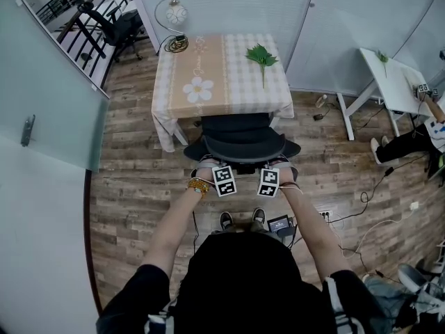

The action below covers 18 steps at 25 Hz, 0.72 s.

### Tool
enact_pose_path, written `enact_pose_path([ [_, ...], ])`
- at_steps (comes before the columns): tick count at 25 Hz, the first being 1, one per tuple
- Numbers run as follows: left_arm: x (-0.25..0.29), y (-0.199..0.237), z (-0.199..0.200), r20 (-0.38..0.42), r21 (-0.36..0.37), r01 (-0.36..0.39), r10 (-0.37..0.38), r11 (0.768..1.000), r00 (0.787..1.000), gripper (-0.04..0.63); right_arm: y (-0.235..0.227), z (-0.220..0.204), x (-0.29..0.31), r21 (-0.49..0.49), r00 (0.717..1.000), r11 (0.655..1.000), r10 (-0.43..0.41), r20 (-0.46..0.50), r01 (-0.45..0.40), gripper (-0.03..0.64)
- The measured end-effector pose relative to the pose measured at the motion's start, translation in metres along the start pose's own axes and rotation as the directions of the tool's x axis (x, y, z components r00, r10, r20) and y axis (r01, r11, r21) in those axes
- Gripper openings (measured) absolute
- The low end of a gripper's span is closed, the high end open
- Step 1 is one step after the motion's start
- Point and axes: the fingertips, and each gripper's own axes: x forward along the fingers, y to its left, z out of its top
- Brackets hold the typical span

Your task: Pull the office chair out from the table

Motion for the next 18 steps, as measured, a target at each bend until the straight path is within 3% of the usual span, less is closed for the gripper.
enact_pose_path([
  [18,-0.008,-0.022,0.01,0.033,-0.002,-0.01,0.011,1.0,0.999,0.097,0.018,-0.006,-0.01,-0.002,0.999,1.0,0.027,-0.038,-0.027,0.077],
])
